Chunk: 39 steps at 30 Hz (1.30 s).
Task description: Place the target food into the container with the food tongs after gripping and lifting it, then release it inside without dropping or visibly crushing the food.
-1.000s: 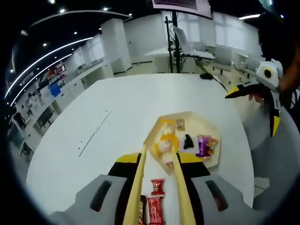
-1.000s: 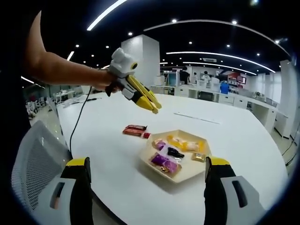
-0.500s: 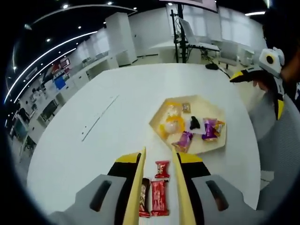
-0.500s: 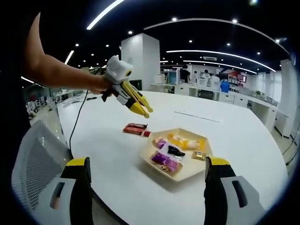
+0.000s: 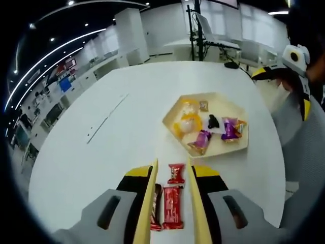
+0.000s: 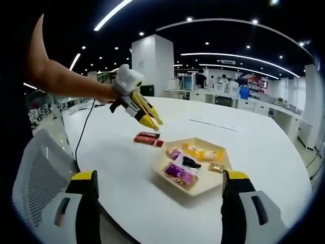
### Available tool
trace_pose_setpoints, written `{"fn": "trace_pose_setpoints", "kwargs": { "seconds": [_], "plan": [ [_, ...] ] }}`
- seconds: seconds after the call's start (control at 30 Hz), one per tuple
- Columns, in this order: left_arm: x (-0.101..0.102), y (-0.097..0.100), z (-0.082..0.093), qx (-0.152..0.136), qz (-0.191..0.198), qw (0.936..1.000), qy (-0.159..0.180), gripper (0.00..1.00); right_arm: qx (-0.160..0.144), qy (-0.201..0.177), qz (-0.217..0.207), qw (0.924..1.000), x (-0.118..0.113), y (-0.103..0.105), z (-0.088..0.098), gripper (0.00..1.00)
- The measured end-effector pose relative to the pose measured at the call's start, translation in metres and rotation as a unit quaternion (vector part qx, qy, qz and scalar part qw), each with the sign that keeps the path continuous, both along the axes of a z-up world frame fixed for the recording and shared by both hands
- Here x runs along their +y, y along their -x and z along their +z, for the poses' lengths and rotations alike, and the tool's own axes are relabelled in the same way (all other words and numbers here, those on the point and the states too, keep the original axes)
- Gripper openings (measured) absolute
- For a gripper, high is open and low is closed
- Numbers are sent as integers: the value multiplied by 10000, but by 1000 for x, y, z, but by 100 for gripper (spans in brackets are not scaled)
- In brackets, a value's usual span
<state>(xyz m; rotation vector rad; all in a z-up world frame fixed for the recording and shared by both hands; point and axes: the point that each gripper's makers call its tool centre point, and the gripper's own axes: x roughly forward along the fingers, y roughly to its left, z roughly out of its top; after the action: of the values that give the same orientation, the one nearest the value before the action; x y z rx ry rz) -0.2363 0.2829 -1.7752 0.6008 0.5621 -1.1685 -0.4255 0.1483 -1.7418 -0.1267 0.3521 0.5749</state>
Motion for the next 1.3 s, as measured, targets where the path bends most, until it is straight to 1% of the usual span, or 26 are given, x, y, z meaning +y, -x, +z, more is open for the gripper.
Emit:
{"fn": "trace_pose_setpoints", "kwargs": {
  "seconds": [0.07,0.1,0.2,0.47,0.57,0.63,0.67,0.83,0.93,1.0,1.03,1.1,1.13,1.2,1.3],
  "plan": [
    [1,-1,-5,-24,4,10000,-59,26,5,9,-12,10000,-1,0,-1,100],
    [1,-1,-9,32,-4,9999,-97,26,-1,-2,-11,10000,-1,0,0,100],
    [1,-1,-19,39,-61,9997,-224,26,0,-4,-13,10000,0,0,0,100],
    [-2,-5,-41,172,-52,9992,-349,26,10,-9,-34,10000,-1,0,0,100],
    [-4,-6,-46,151,-105,9990,-413,25,1,-23,-52,10000,-2,-1,0,100],
    [-4,-8,-51,38,-263,9983,-526,25,-1,-11,-60,10000,-2,-1,0,100],
    [-5,-6,-53,98,-254,9981,-547,25,-5,-16,-59,10000,-2,-1,0,100],
    [-6,-6,-59,233,-228,9978,-584,24,16,-17,-38,10000,-1,0,-1,100],
    [-5,-2,-62,325,-207,9970,-667,22,16,-13,-18,10000,-1,0,-1,100],
    [-5,-4,-61,300,-113,9976,-618,20,19,-8,-16,10000,0,0,-1,100],
    [-5,-2,-62,412,-27,9973,-605,19,21,-16,-21,10000,0,0,-1,100],
    [-6,0,-61,310,-144,9974,-626,17,33,-33,-39,10000,-1,-1,-1,100],
    [-6,0,-61,311,-128,9975,-628,17,23,-35,-41,10000,-1,-1,-1,100],
    [-6,-1,-62,421,-20,9975,-576,16,28,-32,-39,10000,-1,-1,0,100],
    [-5,0,-60,443,17,9973,-578,16,25,-12,-27,10000,-1,-1,-1,100]
  ]
}}
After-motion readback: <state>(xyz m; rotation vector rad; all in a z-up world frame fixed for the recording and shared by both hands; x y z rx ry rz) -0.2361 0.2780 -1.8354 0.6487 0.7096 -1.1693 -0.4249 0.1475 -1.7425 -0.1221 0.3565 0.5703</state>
